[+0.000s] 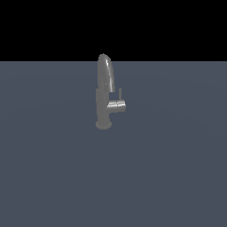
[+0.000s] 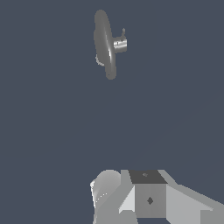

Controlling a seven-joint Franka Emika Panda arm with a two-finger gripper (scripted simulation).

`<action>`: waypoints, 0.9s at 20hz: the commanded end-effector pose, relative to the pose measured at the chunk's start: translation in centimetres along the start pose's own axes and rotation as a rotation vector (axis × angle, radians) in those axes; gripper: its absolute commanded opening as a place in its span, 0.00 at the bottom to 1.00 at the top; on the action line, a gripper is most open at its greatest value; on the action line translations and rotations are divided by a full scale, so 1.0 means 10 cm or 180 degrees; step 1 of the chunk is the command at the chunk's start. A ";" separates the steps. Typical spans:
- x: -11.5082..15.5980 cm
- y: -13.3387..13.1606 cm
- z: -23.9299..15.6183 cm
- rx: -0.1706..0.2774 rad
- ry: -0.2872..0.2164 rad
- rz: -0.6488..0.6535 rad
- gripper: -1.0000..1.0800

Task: Turn on the faucet by rotating a designated handle.

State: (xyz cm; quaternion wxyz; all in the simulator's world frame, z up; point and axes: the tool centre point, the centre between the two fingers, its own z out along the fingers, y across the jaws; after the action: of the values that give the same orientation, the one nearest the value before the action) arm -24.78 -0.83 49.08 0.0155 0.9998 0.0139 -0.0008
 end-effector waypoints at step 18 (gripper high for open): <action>0.39 -0.05 0.05 0.0244 -0.0309 0.0242 0.00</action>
State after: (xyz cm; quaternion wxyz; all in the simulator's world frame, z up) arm -21.53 -0.29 48.68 -0.0161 0.9988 -0.0185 -0.0412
